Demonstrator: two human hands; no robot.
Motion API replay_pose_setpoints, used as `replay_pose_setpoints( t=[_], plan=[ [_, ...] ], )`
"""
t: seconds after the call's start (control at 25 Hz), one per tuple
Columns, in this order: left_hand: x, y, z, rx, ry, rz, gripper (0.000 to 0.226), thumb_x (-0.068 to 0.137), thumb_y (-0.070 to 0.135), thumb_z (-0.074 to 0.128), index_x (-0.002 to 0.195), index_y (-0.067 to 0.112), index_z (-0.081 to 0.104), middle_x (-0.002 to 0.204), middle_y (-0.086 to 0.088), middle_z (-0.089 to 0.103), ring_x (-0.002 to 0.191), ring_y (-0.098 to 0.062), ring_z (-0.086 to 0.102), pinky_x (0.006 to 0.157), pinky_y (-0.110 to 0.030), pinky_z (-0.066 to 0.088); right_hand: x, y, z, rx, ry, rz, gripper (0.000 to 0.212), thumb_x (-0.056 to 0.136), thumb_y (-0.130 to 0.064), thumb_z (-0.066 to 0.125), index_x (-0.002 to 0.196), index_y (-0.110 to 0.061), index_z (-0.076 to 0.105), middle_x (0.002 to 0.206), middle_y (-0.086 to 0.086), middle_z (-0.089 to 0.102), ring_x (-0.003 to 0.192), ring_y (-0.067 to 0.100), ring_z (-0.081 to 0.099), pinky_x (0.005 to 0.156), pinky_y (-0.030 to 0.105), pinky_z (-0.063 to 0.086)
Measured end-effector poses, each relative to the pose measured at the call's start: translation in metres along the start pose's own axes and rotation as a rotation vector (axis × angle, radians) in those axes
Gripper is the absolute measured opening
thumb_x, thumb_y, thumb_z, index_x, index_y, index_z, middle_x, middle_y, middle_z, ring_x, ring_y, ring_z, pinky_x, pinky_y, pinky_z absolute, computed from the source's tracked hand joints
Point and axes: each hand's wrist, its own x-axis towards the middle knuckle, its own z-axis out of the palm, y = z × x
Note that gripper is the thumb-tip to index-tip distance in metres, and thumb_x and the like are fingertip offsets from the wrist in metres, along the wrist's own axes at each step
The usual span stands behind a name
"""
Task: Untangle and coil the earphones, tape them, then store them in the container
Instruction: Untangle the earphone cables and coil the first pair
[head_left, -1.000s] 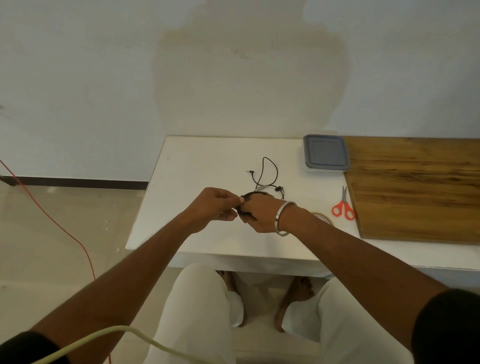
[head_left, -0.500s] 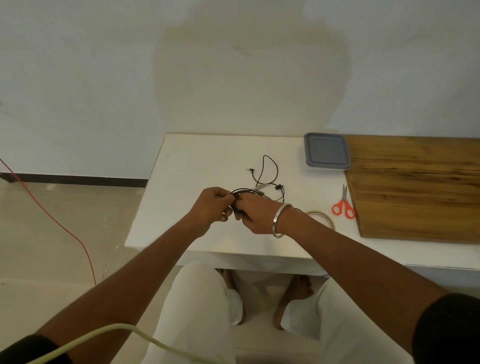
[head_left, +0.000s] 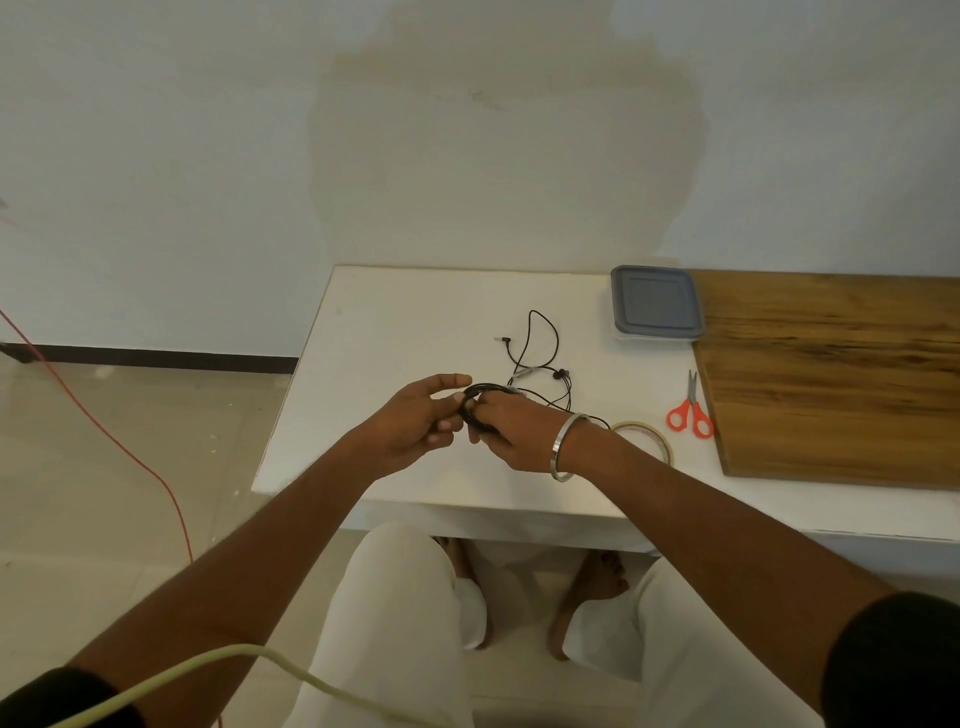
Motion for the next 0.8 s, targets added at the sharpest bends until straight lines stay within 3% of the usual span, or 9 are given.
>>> replay_pose_setpoints(
  t=[0.16,0.32,0.4,0.6,0.8],
  plan=[
    [0.002,-0.001,0.001,-0.006,-0.014,-0.001,0.029,0.097,0.0,0.042,0.115,0.009,0.063,0.082,-0.004,0.06,0.052,-0.009,0.04,0.045,-0.019,0.032,0.0,0.001,0.002,-0.047,-0.001,-0.016,0.018,0.094,-0.014,0.042,0.098,-0.01,0.058,0.1,0.005,0.061,0.088,0.021,0.058,0.086,0.035,0.049],
    [0.0,0.0,0.002,0.054,-0.053,0.046,0.026,0.086,0.022,0.07,0.109,0.012,0.072,0.082,-0.003,0.058,0.057,-0.01,0.044,0.048,-0.02,0.037,0.003,0.003,0.001,-0.074,-0.014,-0.014,0.015,0.092,-0.012,0.044,0.096,-0.012,0.058,0.098,0.0,0.059,0.086,0.015,0.055,0.083,0.028,0.048],
    [0.0,0.0,0.001,0.13,-0.026,0.052,0.031,0.079,0.018,0.076,0.109,0.014,0.073,0.083,-0.005,0.06,0.06,-0.01,0.048,0.051,-0.02,0.04,0.003,0.004,0.001,-0.071,-0.012,-0.021,0.015,0.091,-0.01,0.045,0.095,-0.012,0.059,0.097,0.0,0.059,0.083,0.014,0.053,0.08,0.024,0.045],
    [0.003,-0.003,0.004,0.187,0.036,0.076,0.022,0.085,0.006,0.069,0.104,0.016,0.074,0.075,-0.005,0.06,0.058,-0.011,0.048,0.055,-0.021,0.044,0.003,0.004,0.004,-0.071,-0.019,0.011,0.016,0.093,-0.011,0.043,0.097,-0.011,0.059,0.1,0.004,0.06,0.083,0.014,0.052,0.078,0.023,0.043],
    [0.008,-0.012,0.02,0.339,0.214,0.167,0.019,0.091,0.006,0.057,0.094,0.016,0.073,0.059,-0.001,0.059,0.049,-0.01,0.048,0.054,-0.021,0.044,0.003,0.005,0.007,-0.072,-0.04,0.042,0.018,0.093,-0.008,0.043,0.1,-0.007,0.059,0.101,0.004,0.061,0.087,0.017,0.055,0.076,0.019,0.037]
  ],
)
